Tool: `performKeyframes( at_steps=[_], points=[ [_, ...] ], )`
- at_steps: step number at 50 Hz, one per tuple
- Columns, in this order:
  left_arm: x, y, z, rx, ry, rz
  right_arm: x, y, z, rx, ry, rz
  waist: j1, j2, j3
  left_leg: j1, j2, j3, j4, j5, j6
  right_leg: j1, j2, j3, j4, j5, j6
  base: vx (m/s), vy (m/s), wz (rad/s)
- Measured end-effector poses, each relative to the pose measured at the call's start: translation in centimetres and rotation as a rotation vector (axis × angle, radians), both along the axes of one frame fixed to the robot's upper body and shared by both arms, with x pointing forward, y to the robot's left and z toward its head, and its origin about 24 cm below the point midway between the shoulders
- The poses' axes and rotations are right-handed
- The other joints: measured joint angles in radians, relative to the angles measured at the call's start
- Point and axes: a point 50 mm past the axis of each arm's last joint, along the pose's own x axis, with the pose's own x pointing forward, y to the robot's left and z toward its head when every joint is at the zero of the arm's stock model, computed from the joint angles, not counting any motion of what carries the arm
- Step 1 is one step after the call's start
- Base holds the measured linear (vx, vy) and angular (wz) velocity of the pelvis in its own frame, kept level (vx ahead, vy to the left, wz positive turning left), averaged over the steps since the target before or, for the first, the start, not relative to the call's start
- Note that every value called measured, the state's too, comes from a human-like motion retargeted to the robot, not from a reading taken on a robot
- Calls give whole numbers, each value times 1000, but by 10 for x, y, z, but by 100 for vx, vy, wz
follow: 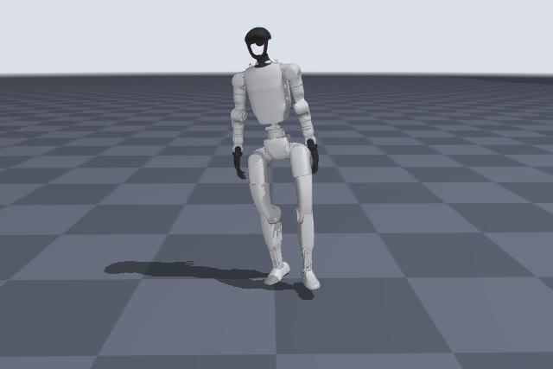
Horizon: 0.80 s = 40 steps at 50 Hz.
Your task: In place motions
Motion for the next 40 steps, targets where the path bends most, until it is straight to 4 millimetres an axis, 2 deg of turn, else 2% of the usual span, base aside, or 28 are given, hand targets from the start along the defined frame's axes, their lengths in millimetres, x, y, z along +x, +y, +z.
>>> performKeyframes(
  at_steps=[3,5,7,8,10,12,15,20,23,25,28,30,36,40],
  points=[
    [-6,1,1,11,24,11,-5,-1,0,-6,0,-21,-24,-16,-17,12,34,145,100,-51,23,12,-30,-94,-3,-21,-2,-2,11,223],
    [-10,1,1,16,40,14,-11,-1,0,-6,14,-36,-19,-24,-28,17,33,173,154,-69,37,22,-46,-141,-3,-36,-1,3,9,187],
    [-14,1,2,13,55,15,-20,-1,1,-8,36,-50,0,-23,-41,36,6,165,149,-44,42,33,-50,-181,-3,-52,0,8,8,162],
    [-16,1,2,10,61,16,-25,0,1,-8,47,-58,14,-18,-46,48,-13,148,129,-17,40,40,-48,-200,-4,-61,1,13,18,137],
    [-19,0,3,5,71,17,-32,1,1,-8,65,-70,50,-5,-56,71,-65,69,48,-30,24,54,-34,-230,-4,-79,1,17,23,112],
    [-23,-1,3,-4,79,19,-37,3,1,-5,82,-77,74,11,-72,93,-114,11,-58,-15,61,67,-21,-262,-2,-97,5,24,21,111],
    [-32,-6,4,-36,104,31,-42,6,1,-3,103,-73,84,25,-107,91,-140,-54,-141,41,79,80,-22,-321,7,-123,12,29,24,107],
    [-25,-3,3,-44,87,31,-23,18,-3,53,35,-82,115,19,-86,101,-181,-145,-191,73,97,121,-49,-421,55,-179,8,12,15,81],
    [-26,-3,3,-62,100,18,-15,22,-5,80,19,-38,122,38,-98,96,-170,-194,-199,88,103,127,-58,-464,119,-194,-28,18,8,79],
    [-26,-4,3,-76,107,16,-10,25,-6,88,-7,-21,126,60,-106,88,-144,-224,-196,96,99,118,-64,-478,184,-167,-77,15,13,66],
    [-19,-6,2,-96,92,8,-2,27,-6,99,-35,-5,107,125,-98,83,-82,-296,-190,108,95,40,-101,-414,393,-111,-170,10,13,84],
    [-13,-5,1,-100,71,0,5,29,-7,108,-52,6,105,141,-88,81,-65,-321,-187,116,95,-21,-131,-331,520,-95,-201,11,8,68],
    [-1,5,1,-85,28,-44,18,37,-8,139,-101,6,77,85,-53,92,-122,-383,-191,135,107,-116,-38,-35,455,-98,-62,8,-1,63],
    [-3,9,1,-73,32,-38,21,41,-8,150,-124,31,38,28,-45,104,-191,-432,-198,145,117,-129,-13,113,264,-114,76,9,-5,79]
  ],
)
